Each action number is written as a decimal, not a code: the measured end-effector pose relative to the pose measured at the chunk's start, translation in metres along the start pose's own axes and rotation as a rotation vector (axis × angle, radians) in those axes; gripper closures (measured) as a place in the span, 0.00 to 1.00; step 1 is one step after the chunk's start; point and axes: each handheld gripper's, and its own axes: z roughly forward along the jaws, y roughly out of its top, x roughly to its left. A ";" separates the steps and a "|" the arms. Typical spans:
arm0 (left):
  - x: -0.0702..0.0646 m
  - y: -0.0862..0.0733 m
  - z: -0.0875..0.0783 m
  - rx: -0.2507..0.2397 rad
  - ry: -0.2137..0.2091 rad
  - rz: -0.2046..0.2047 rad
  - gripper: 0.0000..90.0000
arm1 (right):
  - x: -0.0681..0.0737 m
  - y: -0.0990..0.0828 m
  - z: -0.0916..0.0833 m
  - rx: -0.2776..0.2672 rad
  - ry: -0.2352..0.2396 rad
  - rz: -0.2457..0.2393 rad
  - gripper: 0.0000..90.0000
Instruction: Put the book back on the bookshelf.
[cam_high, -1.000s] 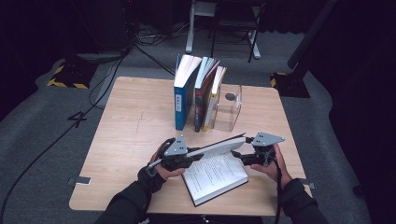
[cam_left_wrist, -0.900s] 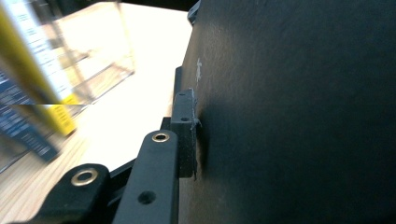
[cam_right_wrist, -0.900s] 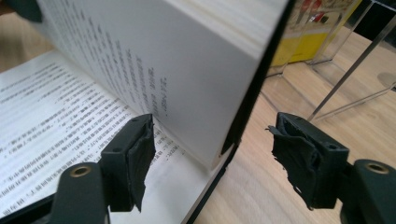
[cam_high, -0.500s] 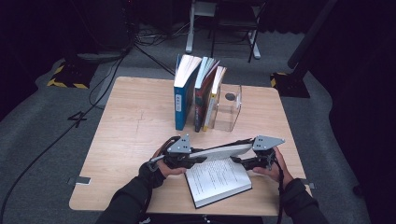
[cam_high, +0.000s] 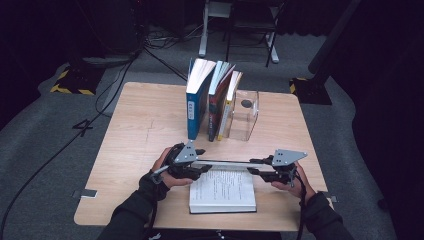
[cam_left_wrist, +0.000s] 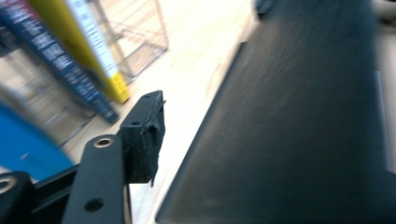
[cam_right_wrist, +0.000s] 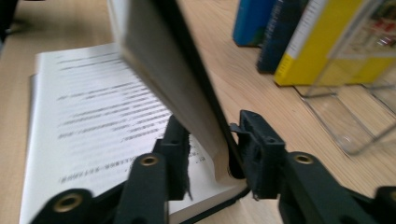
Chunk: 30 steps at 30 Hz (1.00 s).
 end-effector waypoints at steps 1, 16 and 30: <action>0.001 -0.001 -0.001 0.001 0.010 -0.011 0.45 | 0.003 0.001 0.001 -0.001 0.008 -0.012 0.78; 0.017 -0.004 -0.019 0.034 0.038 -0.104 0.29 | 0.030 0.013 0.012 -0.016 -0.058 -0.026 0.83; -0.017 0.028 -0.051 -0.069 0.033 0.022 0.21 | 0.032 0.014 0.015 0.001 -0.040 -0.029 0.78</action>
